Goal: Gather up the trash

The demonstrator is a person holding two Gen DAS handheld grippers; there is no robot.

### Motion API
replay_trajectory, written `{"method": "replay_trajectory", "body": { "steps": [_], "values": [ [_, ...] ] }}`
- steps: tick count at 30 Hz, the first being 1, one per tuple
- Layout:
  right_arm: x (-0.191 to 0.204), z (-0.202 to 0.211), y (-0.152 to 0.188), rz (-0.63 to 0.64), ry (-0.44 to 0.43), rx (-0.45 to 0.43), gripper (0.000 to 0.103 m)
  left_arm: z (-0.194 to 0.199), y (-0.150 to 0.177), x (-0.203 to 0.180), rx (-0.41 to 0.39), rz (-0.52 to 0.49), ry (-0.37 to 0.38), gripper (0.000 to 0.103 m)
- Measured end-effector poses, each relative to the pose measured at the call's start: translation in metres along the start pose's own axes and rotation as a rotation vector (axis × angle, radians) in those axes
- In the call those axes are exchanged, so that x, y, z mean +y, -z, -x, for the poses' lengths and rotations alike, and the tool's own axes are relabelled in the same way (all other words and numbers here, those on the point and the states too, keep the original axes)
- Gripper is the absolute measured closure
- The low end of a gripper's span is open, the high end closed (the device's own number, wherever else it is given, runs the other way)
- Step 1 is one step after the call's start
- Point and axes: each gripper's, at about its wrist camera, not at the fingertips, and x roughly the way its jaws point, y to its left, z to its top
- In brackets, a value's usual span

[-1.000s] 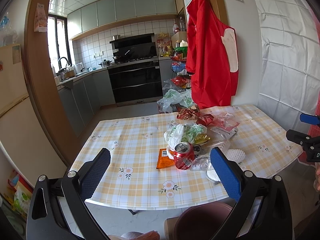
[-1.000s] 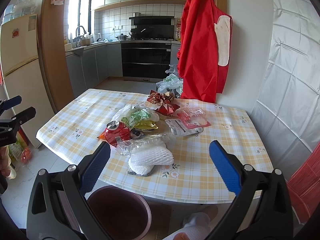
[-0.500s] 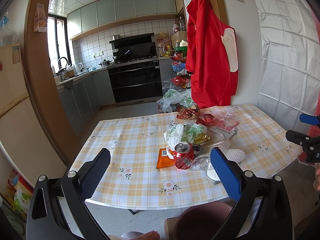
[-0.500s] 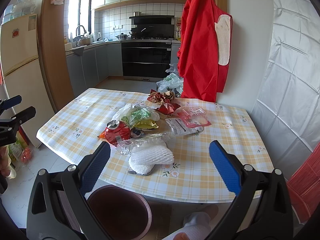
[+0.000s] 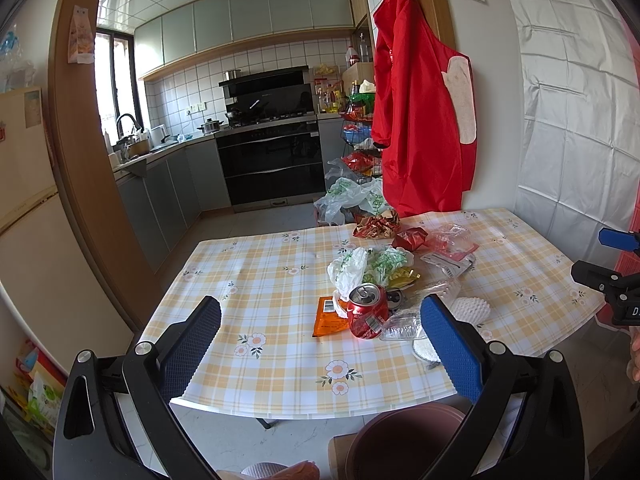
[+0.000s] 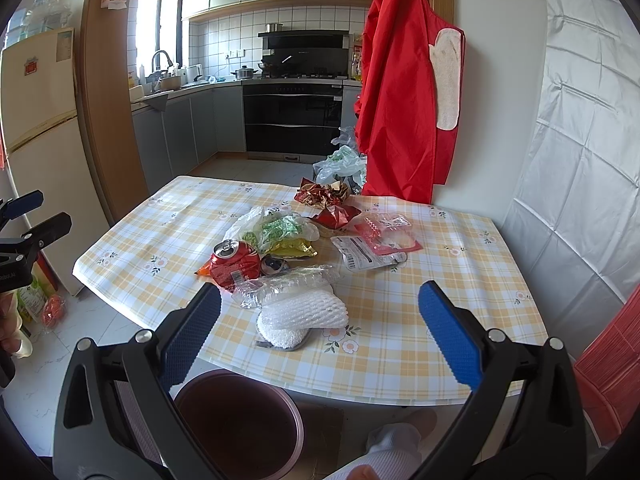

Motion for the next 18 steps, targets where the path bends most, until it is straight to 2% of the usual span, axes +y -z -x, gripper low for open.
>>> {"method": "replay_trajectory", "body": {
  "steps": [18],
  "values": [
    [-0.0001, -0.0001, -0.0001, -0.002, 0.0, 0.003, 0.006, 0.0009, -0.0012, -0.0025, -0.001, -0.002, -0.006, 0.005]
  ]
}}
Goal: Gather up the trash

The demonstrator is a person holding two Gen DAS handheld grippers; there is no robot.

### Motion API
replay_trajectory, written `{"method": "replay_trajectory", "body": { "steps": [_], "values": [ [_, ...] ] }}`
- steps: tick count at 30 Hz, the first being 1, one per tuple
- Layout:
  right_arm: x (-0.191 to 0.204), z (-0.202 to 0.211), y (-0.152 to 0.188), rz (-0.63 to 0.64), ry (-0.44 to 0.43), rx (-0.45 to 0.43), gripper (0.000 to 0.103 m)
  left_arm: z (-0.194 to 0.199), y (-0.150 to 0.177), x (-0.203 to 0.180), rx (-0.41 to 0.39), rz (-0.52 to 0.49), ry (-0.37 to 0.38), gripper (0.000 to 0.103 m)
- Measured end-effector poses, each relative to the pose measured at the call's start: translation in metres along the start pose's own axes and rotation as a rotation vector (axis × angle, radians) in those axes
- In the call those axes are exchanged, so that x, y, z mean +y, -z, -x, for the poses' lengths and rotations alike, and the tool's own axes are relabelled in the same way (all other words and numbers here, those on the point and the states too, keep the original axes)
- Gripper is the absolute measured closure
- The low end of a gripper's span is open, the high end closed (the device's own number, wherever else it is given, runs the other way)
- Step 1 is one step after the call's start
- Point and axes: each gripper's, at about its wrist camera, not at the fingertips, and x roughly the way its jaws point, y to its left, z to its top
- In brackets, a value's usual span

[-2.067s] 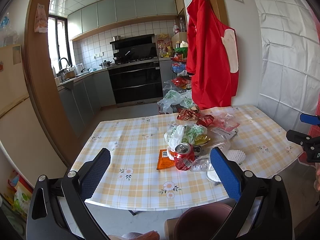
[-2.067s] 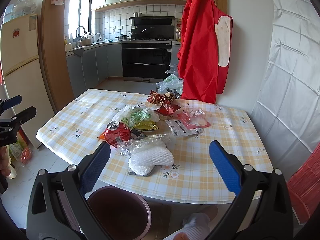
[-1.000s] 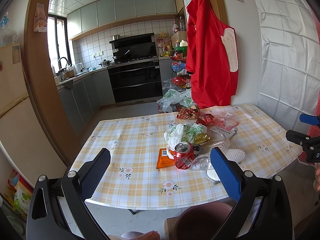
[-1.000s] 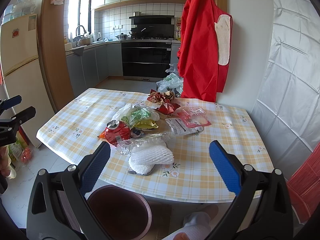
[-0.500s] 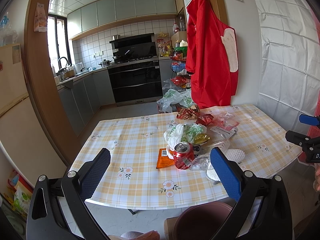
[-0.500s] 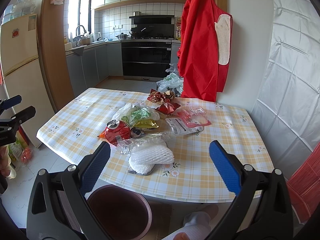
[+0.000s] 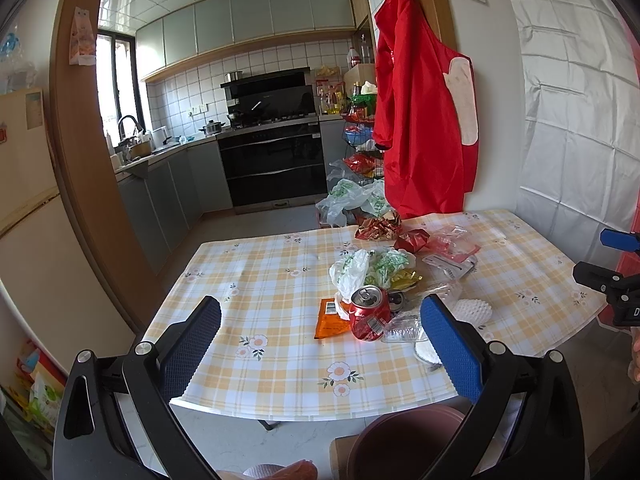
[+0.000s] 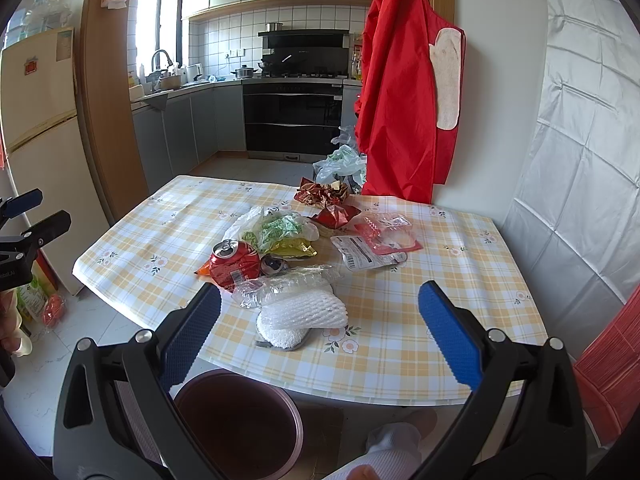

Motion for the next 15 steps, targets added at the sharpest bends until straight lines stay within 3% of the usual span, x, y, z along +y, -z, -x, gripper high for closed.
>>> {"method": "replay_trajectory", "body": {
  "steps": [6, 12, 15],
  "values": [
    [0.0, -0.003, 0.003, -0.002, 0.001, 0.009, 0.006, -0.013, 0.004, 0.005, 0.033, 0.02, 0.063, 0.005],
    [-0.01, -0.026, 0.017, -0.066, -0.018, 0.01, 0.005, -0.033, 0.024, 0.008, -0.001, 0.012, 0.018, 0.005],
    [-0.022, -0.05, 0.028, -0.142, -0.041, 0.051, 0.005, -0.053, 0.04, 0.008, 0.033, -0.003, -0.01, 0.005]
  ]
}}
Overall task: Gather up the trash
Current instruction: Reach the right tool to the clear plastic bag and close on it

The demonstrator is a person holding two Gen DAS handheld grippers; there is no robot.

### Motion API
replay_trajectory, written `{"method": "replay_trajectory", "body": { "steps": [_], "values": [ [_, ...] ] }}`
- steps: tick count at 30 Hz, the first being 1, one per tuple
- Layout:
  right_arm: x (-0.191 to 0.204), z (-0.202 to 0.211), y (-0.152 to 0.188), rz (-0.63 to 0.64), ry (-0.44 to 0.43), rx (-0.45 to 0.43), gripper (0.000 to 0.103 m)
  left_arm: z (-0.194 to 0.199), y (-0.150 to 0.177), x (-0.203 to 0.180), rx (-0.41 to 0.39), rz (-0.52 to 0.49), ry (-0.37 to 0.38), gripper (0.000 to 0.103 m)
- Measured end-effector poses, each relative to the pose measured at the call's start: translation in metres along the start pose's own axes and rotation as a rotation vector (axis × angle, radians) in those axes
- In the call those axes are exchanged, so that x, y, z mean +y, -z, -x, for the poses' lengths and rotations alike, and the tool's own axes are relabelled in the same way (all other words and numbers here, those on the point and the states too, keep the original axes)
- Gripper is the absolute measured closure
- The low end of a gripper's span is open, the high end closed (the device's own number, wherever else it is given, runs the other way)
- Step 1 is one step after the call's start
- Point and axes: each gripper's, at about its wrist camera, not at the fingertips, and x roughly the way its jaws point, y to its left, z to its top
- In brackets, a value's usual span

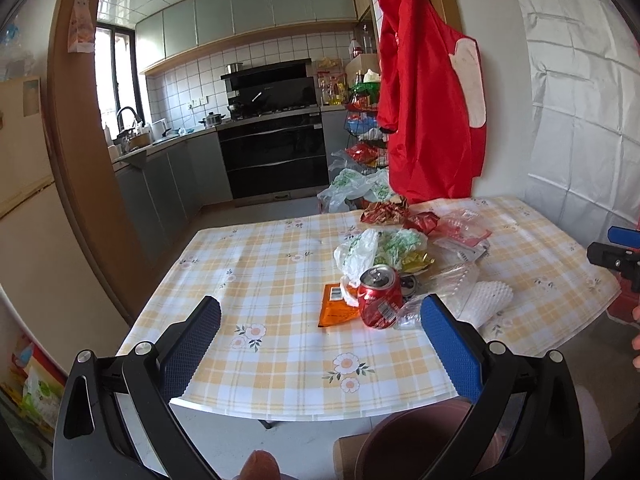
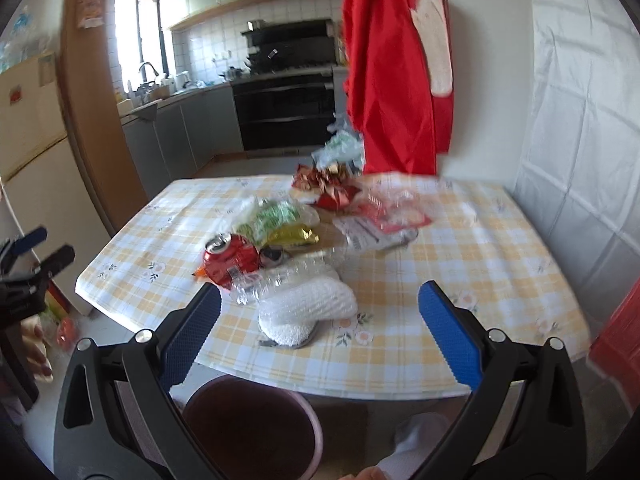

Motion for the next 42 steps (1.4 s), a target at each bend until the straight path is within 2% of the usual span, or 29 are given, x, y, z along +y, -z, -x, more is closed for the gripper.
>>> {"method": "replay_trajectory", "body": {
  "steps": [4, 7, 10, 15, 19, 21, 27, 28, 29, 31, 32, 35, 38, 42],
  "values": [
    [-0.003, -0.035, 0.015, -0.015, 0.003, 0.066, 0.005, -0.029, 0.022, -0.001, 0.097, -0.019, -0.032, 0.005],
    [0.006, -0.063, 0.027, 0.016, -0.025, 0.134, 0.006, -0.049, 0.036, 0.003, 0.155, 0.021, 0.019, 0.005],
    [0.019, -0.085, 0.034, 0.068, -0.011, 0.171, 0.006, -0.062, 0.048, 0.006, 0.166, 0.041, 0.021, 0.005],
    [0.03, -0.115, 0.035, 0.102, 0.003, 0.207, 0.006, -0.076, 0.057, 0.002, 0.169, 0.001, 0.007, 0.006],
    [0.008, -0.148, 0.037, -0.035, 0.005, 0.247, 0.006, -0.087, 0.063, 0.009, 0.182, 0.03, 0.014, 0.008],
    [-0.001, -0.161, 0.039, -0.105, -0.008, 0.253, 0.006, -0.094, 0.066, 0.011, 0.197, 0.043, 0.019, 0.014],
    [-0.017, -0.199, 0.038, -0.284, -0.055, 0.258, 0.006, -0.111, 0.071, 0.01, 0.229, 0.072, 0.047, 0.022],
    [-0.018, -0.204, 0.038, -0.303, -0.065, 0.272, 0.01, -0.113, 0.07, 0.007, 0.228, 0.065, 0.059, 0.023],
    [-0.02, -0.209, 0.039, -0.328, -0.077, 0.291, 0.022, -0.114, 0.069, 0.003, 0.224, 0.053, 0.066, 0.023],
    [-0.024, -0.21, 0.042, -0.364, -0.112, 0.301, 0.034, -0.116, 0.065, -0.008, 0.213, 0.021, 0.092, 0.023],
    [-0.026, -0.208, 0.043, -0.376, -0.126, 0.294, 0.046, -0.117, 0.063, -0.013, 0.211, 0.008, 0.108, 0.023],
    [-0.034, -0.2, 0.046, -0.392, -0.134, 0.278, 0.068, -0.125, 0.059, -0.036, 0.212, -0.041, 0.182, 0.023],
    [-0.042, -0.191, 0.048, -0.406, -0.157, 0.259, 0.077, -0.137, 0.055, -0.063, 0.216, -0.101, 0.23, 0.023],
    [-0.048, -0.176, 0.047, -0.376, -0.166, 0.216, 0.081, -0.152, 0.048, -0.086, 0.234, -0.122, 0.281, 0.023]
  ]
}}
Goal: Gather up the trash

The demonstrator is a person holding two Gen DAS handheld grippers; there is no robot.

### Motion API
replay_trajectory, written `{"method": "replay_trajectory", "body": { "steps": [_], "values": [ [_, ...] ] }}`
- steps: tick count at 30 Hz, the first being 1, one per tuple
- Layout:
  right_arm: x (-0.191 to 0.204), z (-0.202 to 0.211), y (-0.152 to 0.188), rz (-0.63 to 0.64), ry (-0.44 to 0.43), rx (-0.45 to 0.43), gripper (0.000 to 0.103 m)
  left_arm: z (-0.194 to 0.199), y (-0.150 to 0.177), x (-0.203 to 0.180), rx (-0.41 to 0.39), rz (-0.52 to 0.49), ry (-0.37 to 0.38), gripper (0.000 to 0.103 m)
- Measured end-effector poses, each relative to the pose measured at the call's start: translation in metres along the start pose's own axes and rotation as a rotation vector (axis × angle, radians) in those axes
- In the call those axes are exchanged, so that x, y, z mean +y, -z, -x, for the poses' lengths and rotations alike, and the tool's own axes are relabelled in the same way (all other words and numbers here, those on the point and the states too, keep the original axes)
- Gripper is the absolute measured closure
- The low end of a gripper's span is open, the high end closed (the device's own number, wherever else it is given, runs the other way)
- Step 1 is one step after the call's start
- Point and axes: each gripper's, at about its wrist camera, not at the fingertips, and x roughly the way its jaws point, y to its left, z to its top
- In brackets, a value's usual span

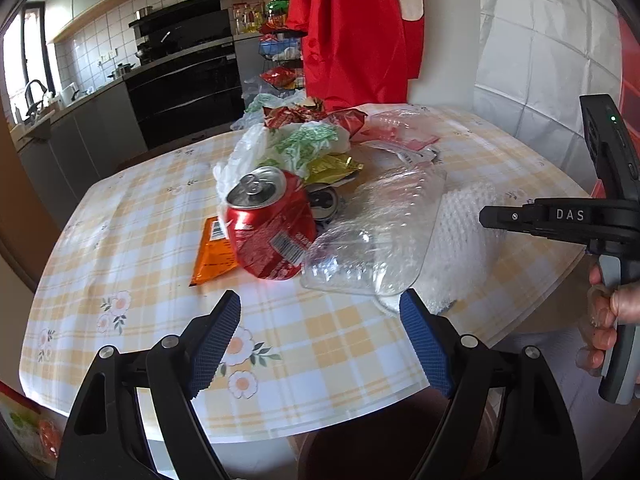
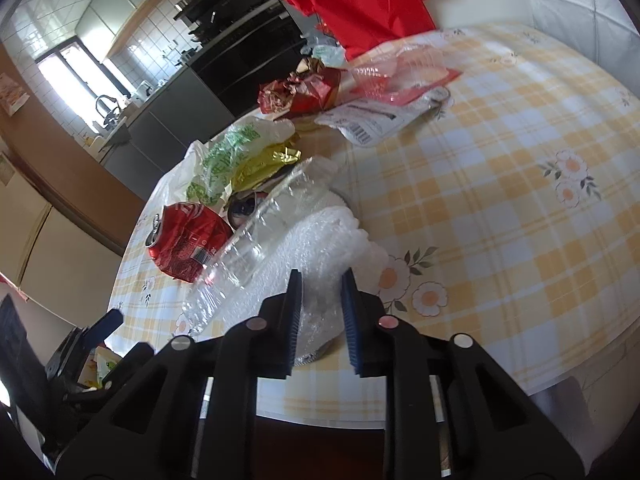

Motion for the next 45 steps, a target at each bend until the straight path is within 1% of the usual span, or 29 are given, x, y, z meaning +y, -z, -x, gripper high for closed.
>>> {"method": "replay_trajectory", "body": {
  "steps": [3, 8, 13, 16, 19, 23, 24, 28, 31, 33, 34, 36, 37, 38, 39, 45],
  "values": [
    [-0.006, 0.011, -0.001, 0.004, 0.0, -0.029, 0.082, -0.01, -0.009, -0.012, 0.012, -0.014, 0.029, 0.023],
    [-0.026, 0.032, -0.004, -0.011, 0.013, -0.092, 0.083, -0.024, -0.013, -0.039, 0.043, -0.074, 0.038, 0.023],
    [-0.046, 0.051, -0.007, -0.027, 0.04, -0.153, 0.083, -0.038, -0.011, -0.056, 0.087, -0.118, 0.039, 0.023],
    [-0.058, 0.055, -0.008, -0.046, 0.036, -0.168, 0.083, -0.056, -0.014, -0.067, 0.109, -0.172, -0.006, 0.023],
    [-0.065, 0.054, -0.006, -0.059, 0.026, -0.166, 0.083, -0.075, -0.017, -0.08, 0.128, -0.258, -0.08, 0.023],
    [-0.075, 0.053, -0.003, -0.088, 0.011, -0.163, 0.083, -0.095, -0.017, -0.1, 0.126, -0.385, -0.161, 0.023],
    [-0.077, 0.054, -0.003, -0.095, 0.005, -0.162, 0.083, -0.098, -0.016, -0.103, 0.121, -0.401, -0.175, 0.023],
    [-0.083, 0.055, -0.002, -0.103, 0.004, -0.166, 0.083, -0.104, -0.02, -0.109, 0.113, -0.427, -0.193, 0.023],
    [-0.085, 0.055, -0.002, -0.112, -0.002, -0.167, 0.083, -0.107, -0.026, -0.106, 0.13, -0.427, -0.177, 0.023],
    [-0.086, 0.055, -0.003, -0.115, -0.006, -0.171, 0.083, -0.109, -0.031, -0.097, 0.153, -0.384, -0.152, 0.023],
    [-0.086, 0.055, -0.003, -0.117, -0.009, -0.173, 0.083, -0.109, -0.033, -0.093, 0.169, -0.35, -0.128, 0.026],
    [-0.086, 0.055, -0.003, -0.119, -0.013, -0.176, 0.083, -0.109, -0.036, -0.081, 0.204, -0.282, -0.083, 0.048],
    [-0.086, 0.055, -0.003, -0.12, -0.016, -0.177, 0.083, -0.109, -0.038, -0.076, 0.216, -0.265, -0.09, 0.048],
    [-0.086, 0.055, -0.003, -0.12, -0.018, -0.177, 0.083, -0.107, -0.038, -0.075, 0.209, -0.26, -0.104, 0.051],
    [-0.086, 0.055, -0.003, -0.121, -0.021, -0.177, 0.083, -0.105, -0.04, -0.072, 0.198, -0.257, -0.12, 0.051],
    [-0.087, 0.052, -0.004, -0.121, -0.03, -0.171, 0.083, -0.102, -0.051, -0.068, 0.169, -0.263, -0.194, 0.05]
  ]
}}
